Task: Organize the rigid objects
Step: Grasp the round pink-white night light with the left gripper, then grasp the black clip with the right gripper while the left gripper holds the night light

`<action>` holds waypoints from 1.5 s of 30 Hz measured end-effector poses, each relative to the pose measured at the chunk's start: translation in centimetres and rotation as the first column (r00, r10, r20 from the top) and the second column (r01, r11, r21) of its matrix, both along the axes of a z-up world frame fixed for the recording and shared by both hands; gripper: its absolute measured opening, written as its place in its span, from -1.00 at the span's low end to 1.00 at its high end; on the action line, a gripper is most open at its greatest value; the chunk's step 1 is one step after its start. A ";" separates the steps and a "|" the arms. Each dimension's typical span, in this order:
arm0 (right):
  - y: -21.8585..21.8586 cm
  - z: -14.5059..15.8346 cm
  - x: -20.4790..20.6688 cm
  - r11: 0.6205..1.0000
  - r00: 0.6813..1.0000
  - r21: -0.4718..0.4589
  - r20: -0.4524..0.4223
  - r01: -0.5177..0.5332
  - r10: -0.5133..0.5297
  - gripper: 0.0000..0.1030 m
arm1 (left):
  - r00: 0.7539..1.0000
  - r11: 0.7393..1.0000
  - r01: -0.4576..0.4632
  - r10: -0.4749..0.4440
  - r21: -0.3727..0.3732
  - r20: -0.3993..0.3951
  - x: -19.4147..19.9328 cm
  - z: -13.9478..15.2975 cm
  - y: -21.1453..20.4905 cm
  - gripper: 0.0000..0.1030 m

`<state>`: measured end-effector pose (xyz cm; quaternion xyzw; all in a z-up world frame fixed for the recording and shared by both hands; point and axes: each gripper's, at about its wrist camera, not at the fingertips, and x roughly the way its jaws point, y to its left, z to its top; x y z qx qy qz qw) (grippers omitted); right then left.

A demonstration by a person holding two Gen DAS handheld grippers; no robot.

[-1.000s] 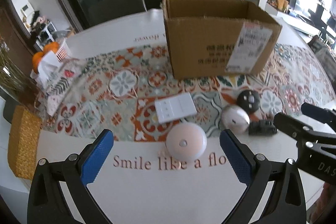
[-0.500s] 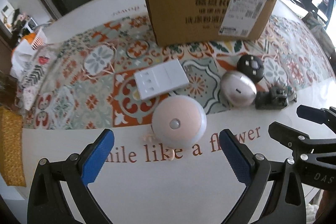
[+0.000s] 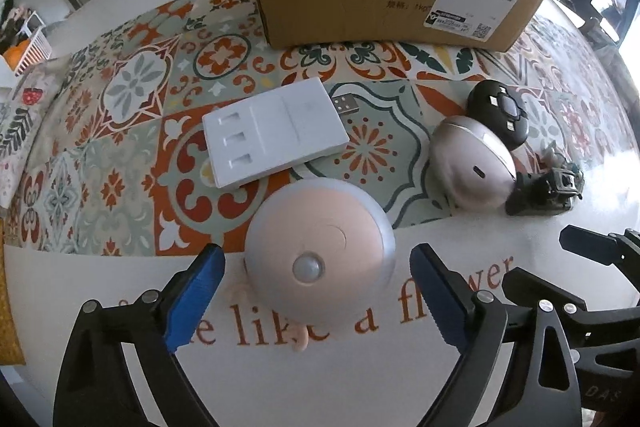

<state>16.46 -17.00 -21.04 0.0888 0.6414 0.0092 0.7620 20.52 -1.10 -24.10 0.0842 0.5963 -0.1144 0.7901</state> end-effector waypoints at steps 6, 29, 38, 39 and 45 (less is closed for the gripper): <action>0.3 -0.4 0.6 1.000 1.000 -0.003 -0.008 -0.002 0.001 0.50 | 1.000 1.000 -0.005 0.005 0.003 -0.015 0.5 -0.9 -0.1 0.61; -3.1 3.6 -2.4 0.991 0.997 0.135 0.081 -0.004 -0.008 0.50 | 0.991 0.999 -0.030 0.025 0.030 0.129 -4.7 6.2 -1.7 0.45; -5.1 4.5 -1.4 0.984 0.981 0.170 0.172 0.058 -0.088 0.50 | 0.988 0.999 -0.030 0.028 0.015 0.150 -3.9 6.9 -2.6 0.45; -5.1 4.2 -1.1 0.983 0.982 0.172 0.168 0.061 -0.090 0.50 | 0.988 0.999 -0.033 0.030 0.020 0.150 -3.9 6.8 -2.6 0.45; -5.0 2.3 -0.4 0.983 0.986 0.171 0.138 0.068 -0.092 0.50 | 0.991 0.998 -0.045 0.040 0.039 0.127 -3.5 5.5 -2.5 0.45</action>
